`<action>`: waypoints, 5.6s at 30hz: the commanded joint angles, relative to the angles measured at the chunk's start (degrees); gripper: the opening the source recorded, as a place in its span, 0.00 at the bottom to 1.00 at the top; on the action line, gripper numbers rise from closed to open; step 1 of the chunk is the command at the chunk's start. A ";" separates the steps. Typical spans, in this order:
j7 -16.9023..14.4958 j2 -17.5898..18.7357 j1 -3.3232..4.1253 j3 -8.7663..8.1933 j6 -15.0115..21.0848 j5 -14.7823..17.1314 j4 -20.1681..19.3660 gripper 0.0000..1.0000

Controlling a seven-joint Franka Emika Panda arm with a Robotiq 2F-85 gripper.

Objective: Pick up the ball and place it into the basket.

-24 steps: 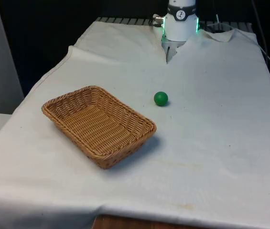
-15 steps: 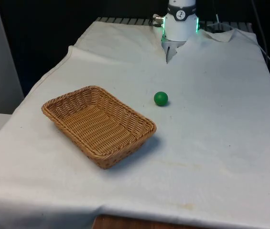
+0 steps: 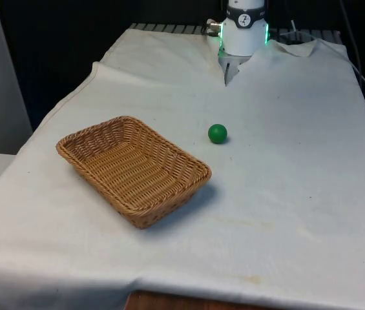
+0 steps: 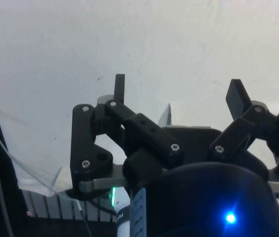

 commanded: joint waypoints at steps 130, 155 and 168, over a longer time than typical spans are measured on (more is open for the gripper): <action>-28.99 25.27 -1.60 -1.60 33.06 30.31 -6.88 0.01; -20.57 16.21 -1.60 -3.84 24.35 21.37 -3.78 0.01; -21.83 17.42 -2.35 -4.76 18.22 23.32 1.78 0.01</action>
